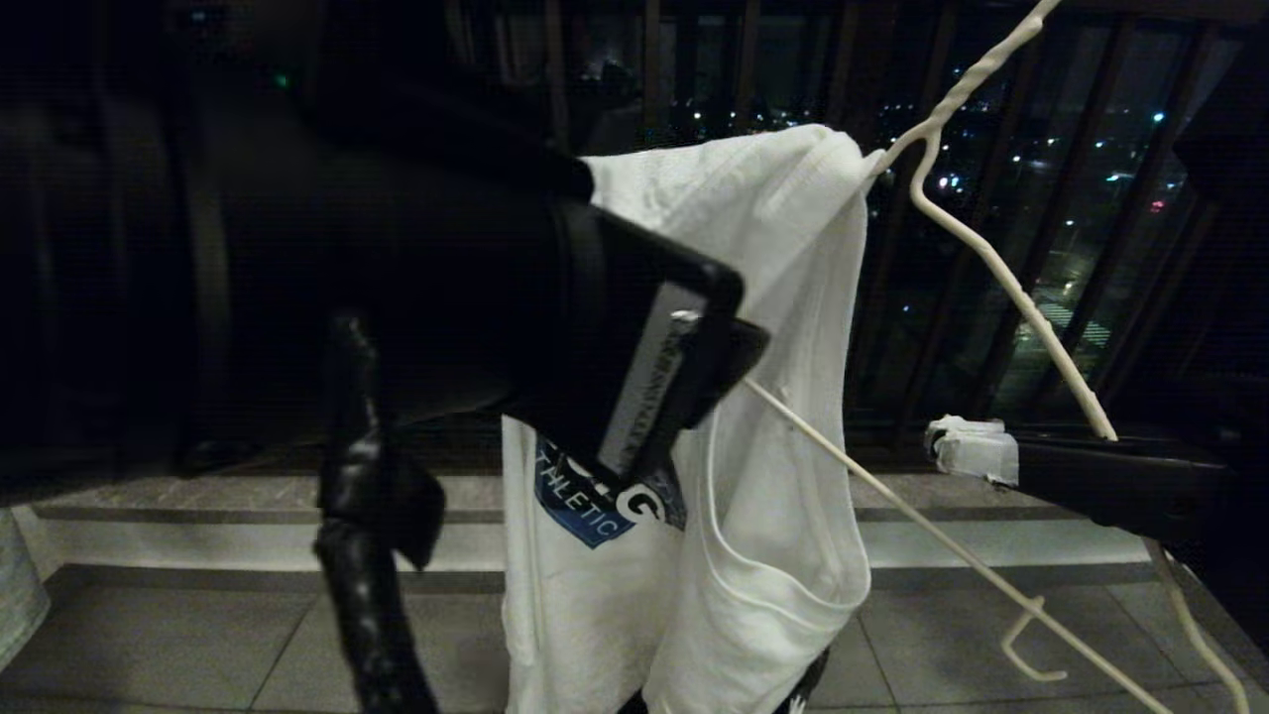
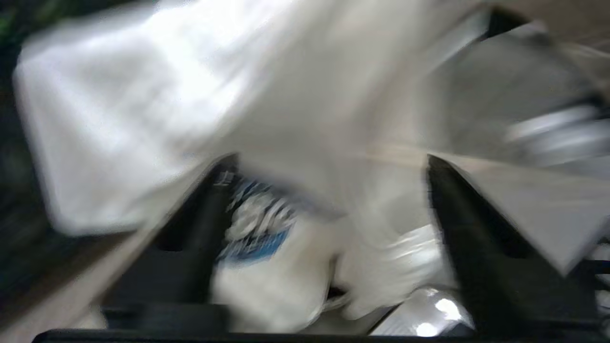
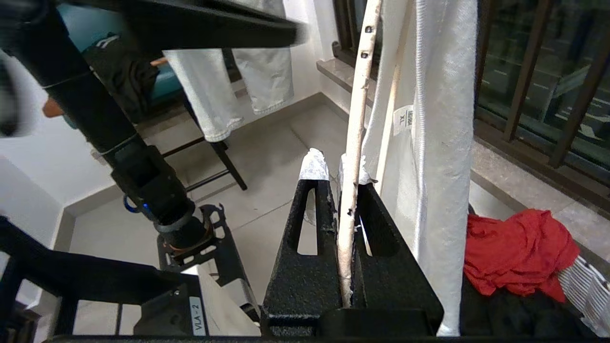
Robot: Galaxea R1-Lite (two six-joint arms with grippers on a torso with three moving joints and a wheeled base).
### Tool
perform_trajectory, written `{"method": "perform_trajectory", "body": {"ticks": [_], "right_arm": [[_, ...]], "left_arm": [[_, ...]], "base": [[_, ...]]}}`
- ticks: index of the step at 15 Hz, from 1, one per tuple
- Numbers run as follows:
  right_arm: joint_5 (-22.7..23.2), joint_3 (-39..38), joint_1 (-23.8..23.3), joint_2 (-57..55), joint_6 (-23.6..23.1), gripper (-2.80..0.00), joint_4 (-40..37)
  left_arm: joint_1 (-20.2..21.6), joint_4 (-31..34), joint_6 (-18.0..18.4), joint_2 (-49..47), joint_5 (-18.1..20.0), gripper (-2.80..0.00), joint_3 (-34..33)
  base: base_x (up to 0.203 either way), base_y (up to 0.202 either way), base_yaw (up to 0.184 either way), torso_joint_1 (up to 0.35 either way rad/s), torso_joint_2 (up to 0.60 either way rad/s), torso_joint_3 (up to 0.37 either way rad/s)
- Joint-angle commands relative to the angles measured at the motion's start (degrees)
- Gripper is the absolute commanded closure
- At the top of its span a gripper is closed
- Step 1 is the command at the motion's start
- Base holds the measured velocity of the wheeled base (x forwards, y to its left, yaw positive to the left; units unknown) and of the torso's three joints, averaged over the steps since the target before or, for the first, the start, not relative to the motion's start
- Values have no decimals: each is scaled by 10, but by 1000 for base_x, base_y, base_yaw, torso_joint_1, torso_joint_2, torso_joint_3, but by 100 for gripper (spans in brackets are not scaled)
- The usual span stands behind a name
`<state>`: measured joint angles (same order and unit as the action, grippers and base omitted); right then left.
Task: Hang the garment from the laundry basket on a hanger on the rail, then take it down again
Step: Hang the clothes on the clothes rack
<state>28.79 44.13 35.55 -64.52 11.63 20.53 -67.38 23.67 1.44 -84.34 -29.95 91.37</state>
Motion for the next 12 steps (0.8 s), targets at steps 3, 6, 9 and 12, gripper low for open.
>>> {"method": "perform_trajectory", "body": {"ticks": [3, 6, 9, 12], "right_arm": [[3, 0, 0, 11, 1, 0, 1], [3, 1, 0, 16, 1, 0, 1], [4, 1, 0, 19, 0, 0, 1], [3, 1, 0, 19, 0, 0, 1]], "left_arm": [[74, -1, -31, 6, 1, 0, -49], [123, -55, -36, -37, 28, 0, -51], [159, -64, -31, -49, 30, 0, -42], [182, -64, -30, -26, 30, 0, -41]], "base": [[0, 0, 0, 0, 0, 0], [0, 0, 0, 0, 0, 0], [0, 0, 0, 0, 0, 0], [0, 0, 0, 0, 0, 0]]}}
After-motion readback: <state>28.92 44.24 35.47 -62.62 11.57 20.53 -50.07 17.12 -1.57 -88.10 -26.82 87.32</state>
